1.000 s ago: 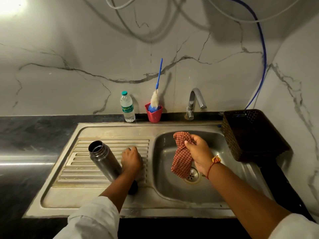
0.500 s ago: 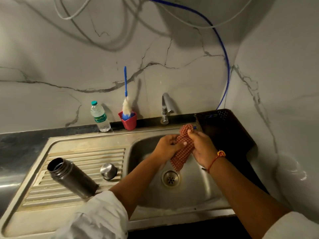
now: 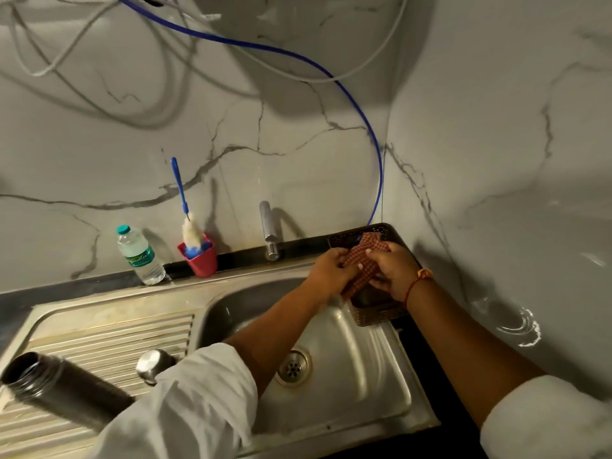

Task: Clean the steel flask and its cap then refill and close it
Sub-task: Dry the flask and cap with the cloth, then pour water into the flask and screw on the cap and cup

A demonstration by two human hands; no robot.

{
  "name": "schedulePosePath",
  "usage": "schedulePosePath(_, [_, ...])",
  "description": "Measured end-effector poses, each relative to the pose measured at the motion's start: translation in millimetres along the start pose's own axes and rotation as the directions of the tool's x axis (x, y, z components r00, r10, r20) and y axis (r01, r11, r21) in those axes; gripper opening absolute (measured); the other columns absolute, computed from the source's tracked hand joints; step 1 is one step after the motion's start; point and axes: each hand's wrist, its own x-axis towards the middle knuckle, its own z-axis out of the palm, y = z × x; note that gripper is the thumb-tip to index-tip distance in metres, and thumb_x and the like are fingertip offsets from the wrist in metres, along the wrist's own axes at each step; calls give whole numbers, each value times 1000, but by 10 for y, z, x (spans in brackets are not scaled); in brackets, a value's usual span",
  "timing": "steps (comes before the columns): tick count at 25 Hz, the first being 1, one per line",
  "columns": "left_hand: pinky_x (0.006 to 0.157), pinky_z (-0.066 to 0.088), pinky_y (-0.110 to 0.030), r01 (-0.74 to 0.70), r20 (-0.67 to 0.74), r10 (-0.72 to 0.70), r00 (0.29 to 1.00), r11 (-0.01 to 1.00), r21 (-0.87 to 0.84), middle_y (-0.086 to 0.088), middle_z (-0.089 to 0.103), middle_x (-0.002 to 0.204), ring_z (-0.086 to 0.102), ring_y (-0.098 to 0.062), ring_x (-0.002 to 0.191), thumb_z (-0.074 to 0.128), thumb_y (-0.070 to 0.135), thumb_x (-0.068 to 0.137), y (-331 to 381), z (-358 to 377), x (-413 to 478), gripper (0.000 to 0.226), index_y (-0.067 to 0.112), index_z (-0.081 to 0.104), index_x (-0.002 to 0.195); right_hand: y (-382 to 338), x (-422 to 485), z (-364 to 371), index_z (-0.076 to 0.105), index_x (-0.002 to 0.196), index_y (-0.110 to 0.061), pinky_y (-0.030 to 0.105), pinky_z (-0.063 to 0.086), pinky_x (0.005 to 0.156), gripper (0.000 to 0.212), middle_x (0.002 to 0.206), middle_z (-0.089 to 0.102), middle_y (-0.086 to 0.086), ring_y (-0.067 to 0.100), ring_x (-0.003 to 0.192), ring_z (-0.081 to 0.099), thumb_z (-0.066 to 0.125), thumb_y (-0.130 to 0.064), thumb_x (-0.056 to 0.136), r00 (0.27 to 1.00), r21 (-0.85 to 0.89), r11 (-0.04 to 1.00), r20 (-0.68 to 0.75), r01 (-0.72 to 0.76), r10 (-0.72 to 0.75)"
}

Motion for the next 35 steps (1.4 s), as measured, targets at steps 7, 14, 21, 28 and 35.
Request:
schedulePosePath(7, [114,39,-39,-56,-31,103,994,742,668,-8,44,156,40,-27,144,77,26,89,-171,-356,-66,76,18,37,154,102,631,-81,65,115,-3,47,58,81,35,109,67,19,40,99,63,60,-31,93,994,-567,823,-59,38,-87])
schedulePosePath(14, [122,27,-49,9,-74,96,993,555,832,-7,33,162,26,-29,151,76,38,88,-403,-807,-262,85,19,29,157,292,842,-172,53,131,-7,43,45,102,52,129,59,19,40,118,56,72,-26,87,991,-905,411,72,112,-113])
schedulePosePath(21, [120,27,-48,111,-201,156,967,455,884,-5,31,163,25,-29,151,73,42,89,-344,-1440,-622,82,18,31,155,55,704,77,57,122,-1,47,50,96,44,123,60,27,44,113,58,70,-24,87,931,-939,316,15,138,-365])
schedulePosePath(28, [114,38,-49,186,-293,234,927,391,901,-7,44,154,39,-30,141,75,47,87,-30,-2396,-1124,75,16,41,147,-712,-364,1257,61,101,-16,39,54,73,19,103,60,7,27,87,60,61,-32,91,591,-721,320,152,615,-792])
schedulePosePath(35, [115,34,-48,277,-376,205,904,390,878,-7,39,159,35,-29,144,72,46,90,-63,-3594,-1715,75,19,39,151,-595,-1131,3065,66,86,-23,35,56,73,18,84,70,-3,18,79,65,63,-41,89,591,-514,324,530,794,-608])
